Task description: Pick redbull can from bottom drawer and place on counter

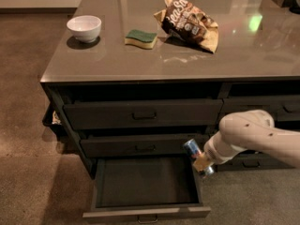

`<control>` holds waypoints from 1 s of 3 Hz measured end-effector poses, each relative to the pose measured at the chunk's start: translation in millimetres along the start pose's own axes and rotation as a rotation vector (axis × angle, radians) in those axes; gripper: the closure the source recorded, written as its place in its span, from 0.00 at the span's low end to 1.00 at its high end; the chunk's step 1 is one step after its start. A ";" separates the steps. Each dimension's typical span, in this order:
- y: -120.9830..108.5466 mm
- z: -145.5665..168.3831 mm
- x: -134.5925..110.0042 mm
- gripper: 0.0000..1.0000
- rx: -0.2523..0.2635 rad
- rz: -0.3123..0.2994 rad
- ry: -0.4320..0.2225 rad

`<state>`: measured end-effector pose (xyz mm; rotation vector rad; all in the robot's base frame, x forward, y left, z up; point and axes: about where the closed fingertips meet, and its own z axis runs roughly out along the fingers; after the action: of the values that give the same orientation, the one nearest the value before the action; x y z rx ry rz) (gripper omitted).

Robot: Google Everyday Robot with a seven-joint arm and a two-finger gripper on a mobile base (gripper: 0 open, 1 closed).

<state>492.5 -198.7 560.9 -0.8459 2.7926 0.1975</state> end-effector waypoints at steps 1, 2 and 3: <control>-11.1 -68.7 -15.1 1.00 0.065 0.015 -0.014; -12.7 -135.5 -30.6 1.00 0.120 0.045 -0.048; -12.7 -135.5 -30.6 1.00 0.120 0.045 -0.048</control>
Offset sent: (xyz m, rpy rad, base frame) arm 0.0142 -0.0272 0.2097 -0.0763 -0.1496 -0.1339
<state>501.8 -218.6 698.6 -0.7417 2.7486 0.0558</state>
